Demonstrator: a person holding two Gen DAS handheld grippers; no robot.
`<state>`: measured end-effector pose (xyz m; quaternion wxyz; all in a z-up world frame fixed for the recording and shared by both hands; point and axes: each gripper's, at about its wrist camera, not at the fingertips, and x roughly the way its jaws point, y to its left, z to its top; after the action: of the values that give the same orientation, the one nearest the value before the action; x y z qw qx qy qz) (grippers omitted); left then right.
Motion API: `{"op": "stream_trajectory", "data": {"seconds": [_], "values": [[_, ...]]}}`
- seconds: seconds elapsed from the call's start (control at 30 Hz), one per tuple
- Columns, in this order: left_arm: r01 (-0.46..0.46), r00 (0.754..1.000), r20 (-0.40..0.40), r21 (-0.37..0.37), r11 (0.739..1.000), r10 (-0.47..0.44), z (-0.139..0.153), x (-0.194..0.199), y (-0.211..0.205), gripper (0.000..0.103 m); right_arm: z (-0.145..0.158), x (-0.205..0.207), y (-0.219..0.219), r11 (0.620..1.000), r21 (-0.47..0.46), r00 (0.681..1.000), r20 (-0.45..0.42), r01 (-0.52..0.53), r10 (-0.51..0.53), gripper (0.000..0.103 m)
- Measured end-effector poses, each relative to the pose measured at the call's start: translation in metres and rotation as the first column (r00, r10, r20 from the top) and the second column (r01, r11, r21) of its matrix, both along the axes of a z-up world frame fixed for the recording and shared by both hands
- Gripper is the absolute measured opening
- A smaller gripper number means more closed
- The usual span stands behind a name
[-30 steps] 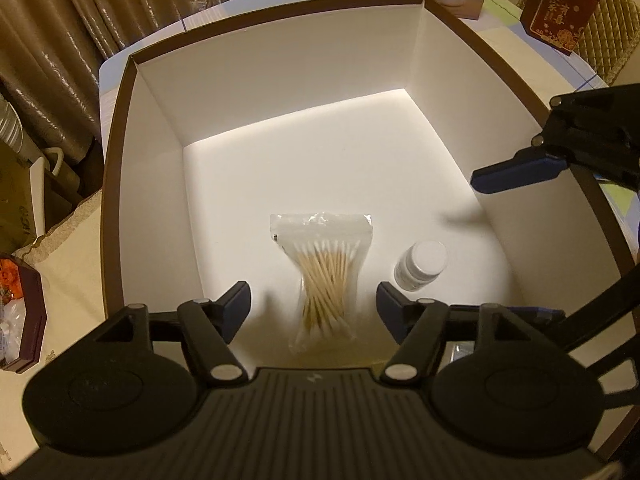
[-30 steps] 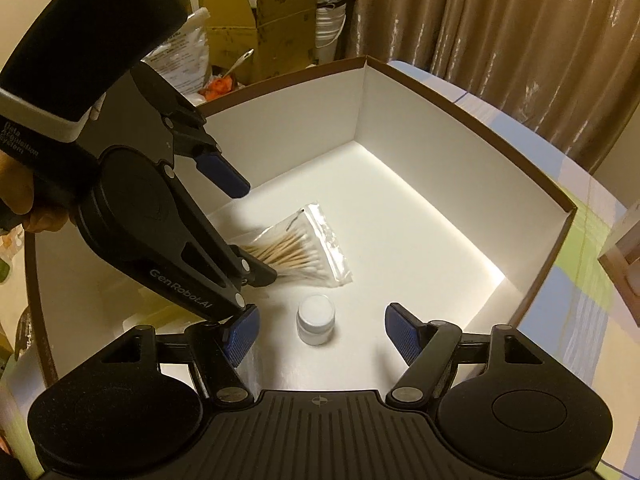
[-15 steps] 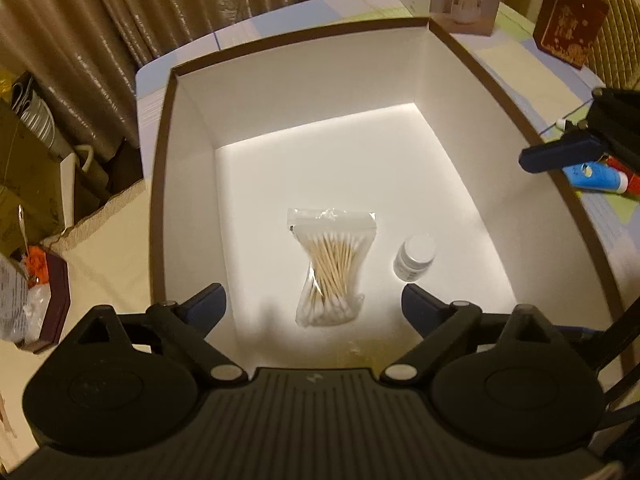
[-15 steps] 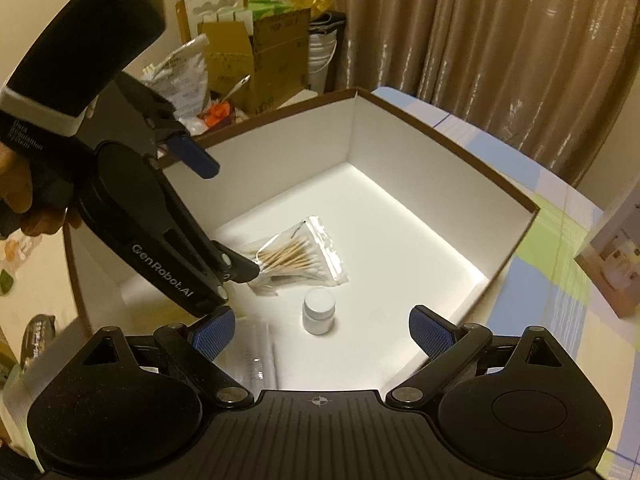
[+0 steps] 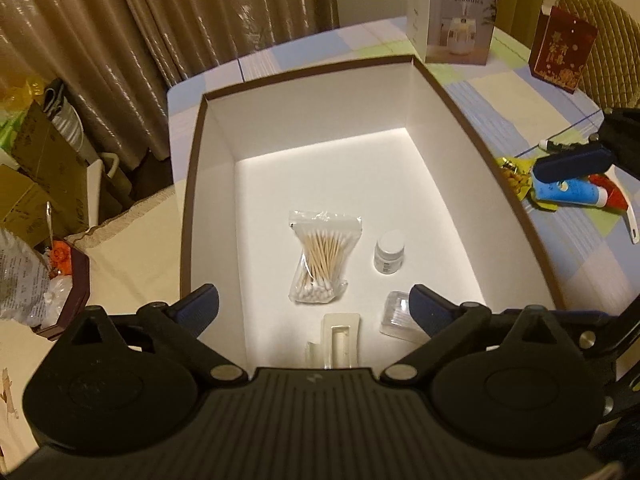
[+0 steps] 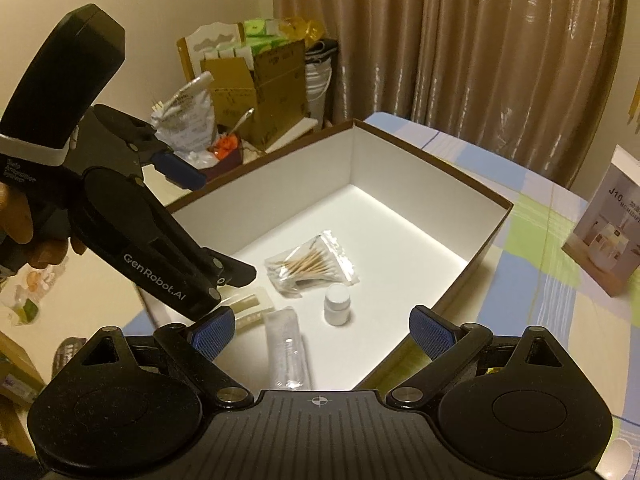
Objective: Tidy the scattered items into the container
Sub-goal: 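Open left tool dropping the swab bag while right tool releases the pill bottle in the box, then withdraw both tools from the box toward the remaining items on the table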
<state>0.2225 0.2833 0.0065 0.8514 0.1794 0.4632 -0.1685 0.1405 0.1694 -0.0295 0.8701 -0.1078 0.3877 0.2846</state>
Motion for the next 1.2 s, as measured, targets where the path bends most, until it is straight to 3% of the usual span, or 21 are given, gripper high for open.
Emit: {"op": "stream_trajectory", "data": {"seconds": [0.57, 1.2], "values": [[-0.066, 0.996, 0.057, -0.043, 0.997, 0.068, 0.028, -0.068, 0.007, 0.102, 0.019, -0.064, -0.013, 0.996, 0.024, 0.995, 0.035, -0.092, 0.091, 0.099], [-0.244, 0.97, 0.006, -0.077, 0.967, 0.245, 0.019, -0.141, 0.009, 0.102, 0.014, -0.099, -0.041, 0.98, 0.044, 0.981, -0.011, -0.192, 0.192, 0.099]]}}
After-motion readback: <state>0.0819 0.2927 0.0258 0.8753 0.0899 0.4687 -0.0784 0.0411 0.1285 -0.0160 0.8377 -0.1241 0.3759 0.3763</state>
